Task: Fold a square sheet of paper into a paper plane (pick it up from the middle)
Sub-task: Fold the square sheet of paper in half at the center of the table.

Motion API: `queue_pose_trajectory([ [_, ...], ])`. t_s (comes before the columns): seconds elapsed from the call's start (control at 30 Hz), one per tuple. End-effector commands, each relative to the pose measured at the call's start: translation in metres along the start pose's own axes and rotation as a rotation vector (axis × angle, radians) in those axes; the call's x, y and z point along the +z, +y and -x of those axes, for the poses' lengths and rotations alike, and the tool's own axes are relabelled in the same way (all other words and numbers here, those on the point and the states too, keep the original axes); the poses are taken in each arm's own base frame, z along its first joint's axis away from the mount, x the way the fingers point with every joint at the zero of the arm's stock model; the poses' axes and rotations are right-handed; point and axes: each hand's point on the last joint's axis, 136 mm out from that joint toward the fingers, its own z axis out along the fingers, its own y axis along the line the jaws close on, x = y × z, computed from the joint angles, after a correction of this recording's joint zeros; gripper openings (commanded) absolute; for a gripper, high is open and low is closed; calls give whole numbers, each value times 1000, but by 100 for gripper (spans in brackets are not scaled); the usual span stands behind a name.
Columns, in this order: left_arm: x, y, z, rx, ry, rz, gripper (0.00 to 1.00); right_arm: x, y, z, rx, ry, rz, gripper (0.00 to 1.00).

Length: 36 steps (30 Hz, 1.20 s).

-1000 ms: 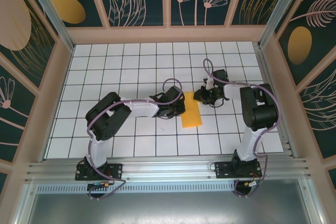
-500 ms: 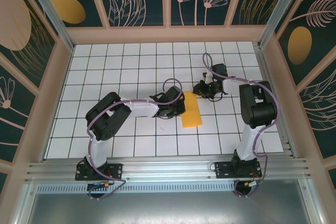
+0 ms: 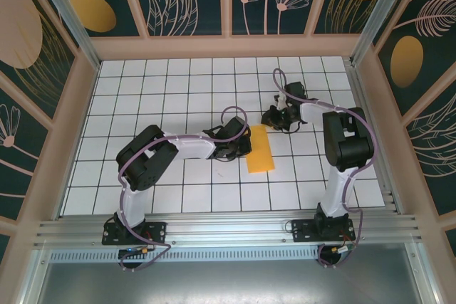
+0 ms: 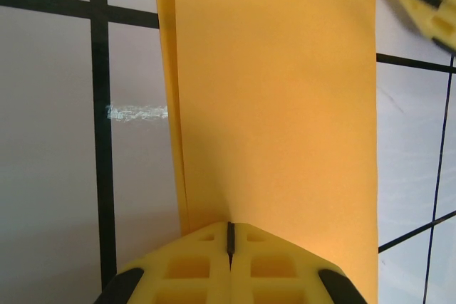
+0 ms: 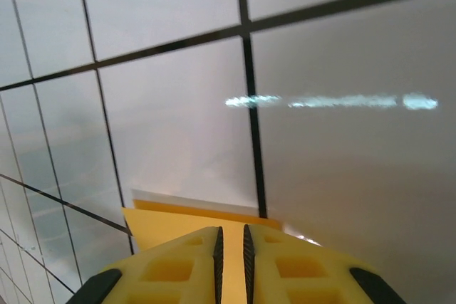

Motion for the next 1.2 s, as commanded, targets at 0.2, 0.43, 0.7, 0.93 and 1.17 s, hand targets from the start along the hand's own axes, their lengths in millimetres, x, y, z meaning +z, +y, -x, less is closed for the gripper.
queue_pose_trajectory([
  [0.2,14,55,-31,9,96,179,1,12,-3,-9,-1,38,0,20],
  [0.43,12,56,-32,12,96,179,1,25,-21,-16,46,56,-17,20],
  [0.7,11,56,-32,10,93,181,2,-18,23,5,-22,-17,50,20],
  [0.93,13,54,-30,13,93,175,1,-28,30,-27,-24,0,108,21],
  [1.17,14,54,-31,13,98,171,2,-2,-4,-57,34,62,61,21],
])
